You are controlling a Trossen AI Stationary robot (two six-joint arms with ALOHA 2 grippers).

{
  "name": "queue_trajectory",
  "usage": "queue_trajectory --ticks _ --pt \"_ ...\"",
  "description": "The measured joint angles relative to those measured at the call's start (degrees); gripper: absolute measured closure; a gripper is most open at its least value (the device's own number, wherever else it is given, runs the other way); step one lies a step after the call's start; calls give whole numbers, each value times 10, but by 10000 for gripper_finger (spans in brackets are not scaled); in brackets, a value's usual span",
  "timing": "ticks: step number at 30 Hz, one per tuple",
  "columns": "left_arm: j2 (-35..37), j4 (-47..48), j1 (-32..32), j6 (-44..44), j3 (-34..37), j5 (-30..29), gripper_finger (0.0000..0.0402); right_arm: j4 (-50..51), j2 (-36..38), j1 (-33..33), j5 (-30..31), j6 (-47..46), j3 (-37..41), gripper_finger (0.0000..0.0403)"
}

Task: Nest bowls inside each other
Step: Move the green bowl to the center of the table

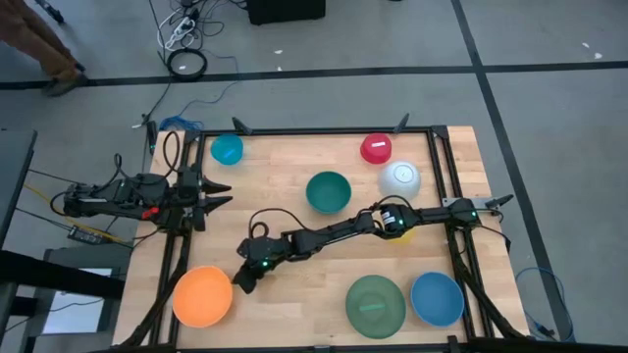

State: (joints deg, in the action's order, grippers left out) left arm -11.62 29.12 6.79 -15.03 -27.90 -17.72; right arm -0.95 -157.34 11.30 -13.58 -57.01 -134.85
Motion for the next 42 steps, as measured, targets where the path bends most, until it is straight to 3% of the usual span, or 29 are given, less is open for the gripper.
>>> queue_trajectory --ticks 14,20,26,34,42 --pt "0 2 0 -22 0 24 249 39 26 -5 31 64 -2 403" --pt "-9 14 0 -117 0 130 249 90 44 -16 44 108 -1 403" --pt "-46 42 21 -180 1 218 249 201 99 -47 140 207 -1 403" --pt "-83 44 75 -197 0 224 249 336 172 -76 240 295 -2 403" --pt "-83 40 113 -198 0 173 249 454 219 -71 332 322 -1 403"
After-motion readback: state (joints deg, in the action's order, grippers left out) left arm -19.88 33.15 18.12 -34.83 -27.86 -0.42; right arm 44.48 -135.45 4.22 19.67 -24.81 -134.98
